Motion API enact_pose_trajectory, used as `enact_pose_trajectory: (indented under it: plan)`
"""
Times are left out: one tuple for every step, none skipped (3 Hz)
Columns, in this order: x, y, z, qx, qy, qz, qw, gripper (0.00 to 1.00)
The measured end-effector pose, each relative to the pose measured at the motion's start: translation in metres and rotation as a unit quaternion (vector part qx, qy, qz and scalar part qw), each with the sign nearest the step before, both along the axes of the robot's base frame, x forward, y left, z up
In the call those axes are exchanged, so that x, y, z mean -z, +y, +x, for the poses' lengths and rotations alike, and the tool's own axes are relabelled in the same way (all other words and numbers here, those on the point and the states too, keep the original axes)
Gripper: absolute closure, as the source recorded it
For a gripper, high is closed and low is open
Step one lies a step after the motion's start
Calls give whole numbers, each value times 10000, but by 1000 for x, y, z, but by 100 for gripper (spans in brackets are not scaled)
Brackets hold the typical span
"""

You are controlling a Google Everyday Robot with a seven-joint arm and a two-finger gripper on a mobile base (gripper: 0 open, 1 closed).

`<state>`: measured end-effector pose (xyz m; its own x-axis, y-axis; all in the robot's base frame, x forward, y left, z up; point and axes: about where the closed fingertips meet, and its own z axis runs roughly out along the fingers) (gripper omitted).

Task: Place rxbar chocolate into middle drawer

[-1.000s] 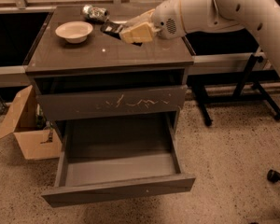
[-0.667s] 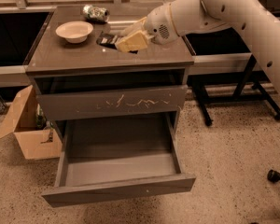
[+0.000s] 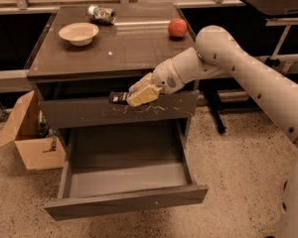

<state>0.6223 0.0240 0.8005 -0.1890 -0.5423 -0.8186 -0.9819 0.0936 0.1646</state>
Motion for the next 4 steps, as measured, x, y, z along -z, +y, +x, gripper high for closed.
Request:
enact_pose_trajectory:
  plan:
    - [0, 0, 0, 0, 0, 0, 10000, 100]
    - [28, 12, -2, -233, 103, -151, 9996, 100]
    - [84, 22, -7, -571, 287, -349, 9973, 100]
    - [135, 23, -16, -654, 223, -314, 9971, 100]
